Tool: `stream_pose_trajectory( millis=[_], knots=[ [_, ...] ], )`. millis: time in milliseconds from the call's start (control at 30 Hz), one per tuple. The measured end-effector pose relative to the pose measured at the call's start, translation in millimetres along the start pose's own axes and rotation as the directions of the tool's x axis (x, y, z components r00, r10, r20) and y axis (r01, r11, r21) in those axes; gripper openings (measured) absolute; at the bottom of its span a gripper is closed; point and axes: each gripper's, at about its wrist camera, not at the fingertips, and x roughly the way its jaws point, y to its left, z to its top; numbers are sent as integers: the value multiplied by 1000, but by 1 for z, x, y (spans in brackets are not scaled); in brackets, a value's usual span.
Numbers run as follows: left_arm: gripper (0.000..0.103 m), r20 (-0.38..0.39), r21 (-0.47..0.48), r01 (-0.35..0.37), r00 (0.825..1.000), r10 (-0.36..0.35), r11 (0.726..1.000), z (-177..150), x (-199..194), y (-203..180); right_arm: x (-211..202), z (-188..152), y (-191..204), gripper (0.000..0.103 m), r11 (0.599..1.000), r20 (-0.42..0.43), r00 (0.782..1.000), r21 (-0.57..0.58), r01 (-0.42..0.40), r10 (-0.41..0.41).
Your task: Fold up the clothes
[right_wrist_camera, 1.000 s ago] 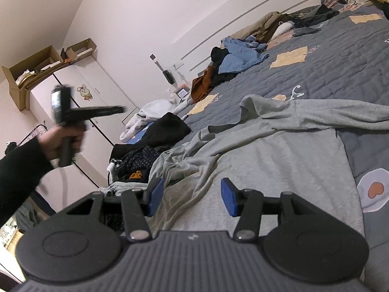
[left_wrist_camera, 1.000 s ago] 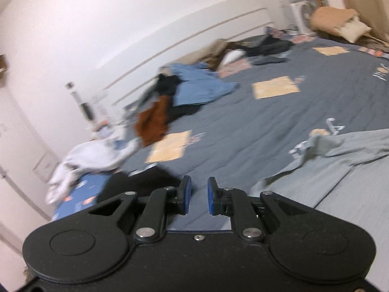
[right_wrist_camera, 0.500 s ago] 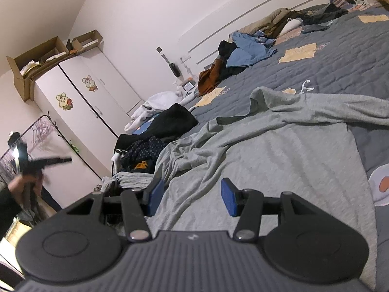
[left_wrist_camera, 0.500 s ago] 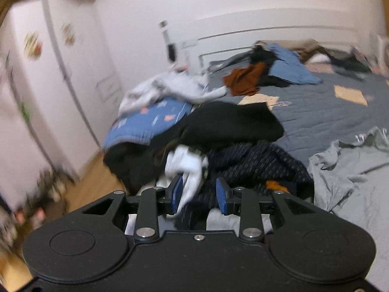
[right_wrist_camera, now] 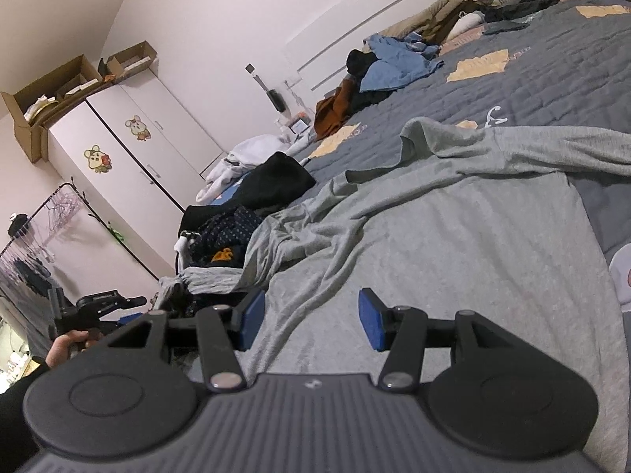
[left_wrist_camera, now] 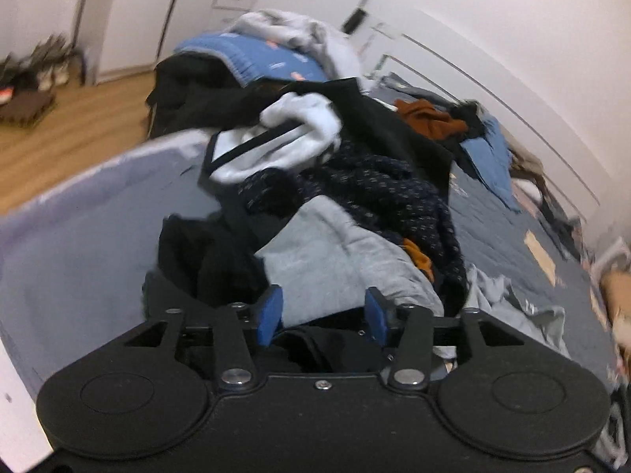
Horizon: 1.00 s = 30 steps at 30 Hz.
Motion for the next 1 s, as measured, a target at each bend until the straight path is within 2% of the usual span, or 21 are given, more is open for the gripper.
stream_pose_trajectory(
  millis=[133,267,300,333,400,467,567,767,1000],
  knots=[
    [59,-9,-95,-5,1000,4,995,-6,12,15,4,-2,-2,52,1000,-13,1000,1,5,-5],
    [58,15,-127,16,1000,-14,992,-11,21,19,6,-4,-1,52,1000,-19,1000,1,4,-4],
    [55,28,-128,25,999,-22,991,-11,23,18,6,-4,-1,52,1000,-19,1000,2,2,-2],
    [41,40,-130,34,999,-29,991,-12,24,17,7,-4,-1,52,1000,-19,1000,3,0,0],
    [20,56,-103,33,998,-27,994,-10,22,11,7,-4,-1,52,1000,-17,1000,6,-1,1],
    [5,75,-69,30,997,-25,997,-6,16,7,7,-4,-2,52,1000,-15,1000,10,-1,1],
    [2,115,-31,22,993,-18,999,2,0,6,8,-3,-4,52,1000,-8,1000,17,1,-1],
    [1,194,11,-58,979,55,998,42,-38,20,14,-3,-7,52,999,-9,1000,37,4,-4],
    [1,300,15,-197,936,184,980,99,-82,52,14,-5,-6,52,999,-6,1000,37,6,-6]
  ],
)
